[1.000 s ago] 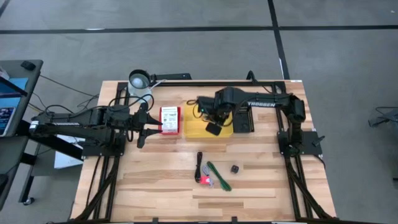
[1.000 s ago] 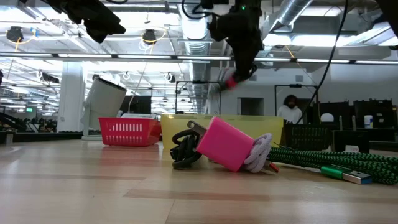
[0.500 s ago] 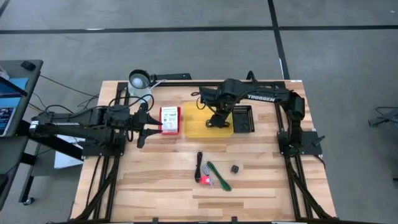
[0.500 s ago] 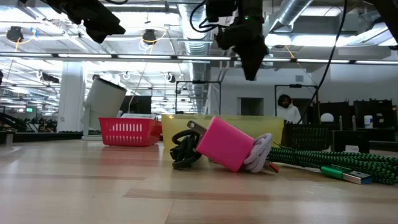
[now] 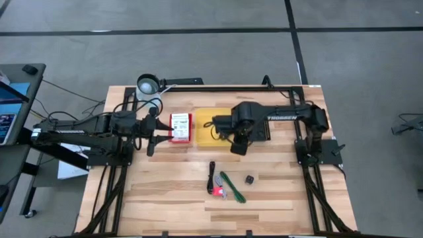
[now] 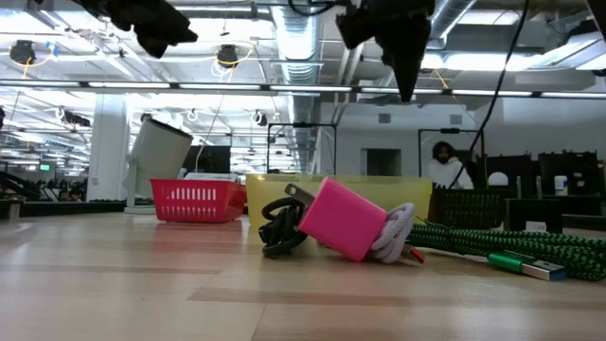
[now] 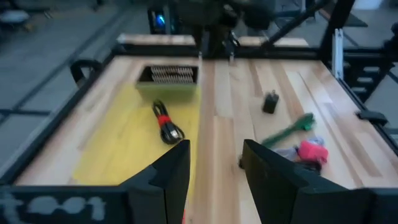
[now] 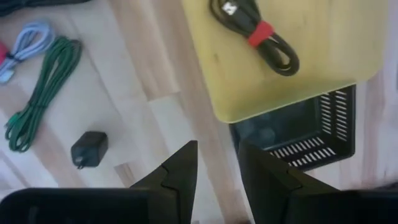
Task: Pick and place items into bin
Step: Put the black charger cable into the yellow bin
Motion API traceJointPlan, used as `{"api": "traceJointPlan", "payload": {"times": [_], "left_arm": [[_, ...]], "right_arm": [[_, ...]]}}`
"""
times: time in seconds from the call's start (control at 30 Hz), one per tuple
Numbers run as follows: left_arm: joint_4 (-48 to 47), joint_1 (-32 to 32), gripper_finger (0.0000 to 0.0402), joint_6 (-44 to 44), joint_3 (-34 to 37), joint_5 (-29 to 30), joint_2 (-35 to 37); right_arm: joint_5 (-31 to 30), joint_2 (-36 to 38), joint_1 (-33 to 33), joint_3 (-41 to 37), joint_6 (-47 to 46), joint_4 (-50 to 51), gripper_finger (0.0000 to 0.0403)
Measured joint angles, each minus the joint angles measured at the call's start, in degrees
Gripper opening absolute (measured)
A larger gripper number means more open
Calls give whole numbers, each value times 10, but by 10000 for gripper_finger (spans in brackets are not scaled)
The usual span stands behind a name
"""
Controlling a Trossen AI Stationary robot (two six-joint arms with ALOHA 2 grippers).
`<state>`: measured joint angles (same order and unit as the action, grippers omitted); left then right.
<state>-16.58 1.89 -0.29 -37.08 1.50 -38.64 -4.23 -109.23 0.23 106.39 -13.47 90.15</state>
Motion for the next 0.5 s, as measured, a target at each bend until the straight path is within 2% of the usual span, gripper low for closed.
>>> {"api": "traceJointPlan", "payload": {"times": [0.17,0.27,0.5], "left_arm": [[62,0,139,-1,0,33,-12],[95,0,139,2,0,27,-37],[151,0,139,19,0,-100,-155]], "right_arm": [[0,-1,44,0,5,-1,113],[-1,-1,69,0,19,-2,113],[-4,17,105,0,20,-2,113]]}}
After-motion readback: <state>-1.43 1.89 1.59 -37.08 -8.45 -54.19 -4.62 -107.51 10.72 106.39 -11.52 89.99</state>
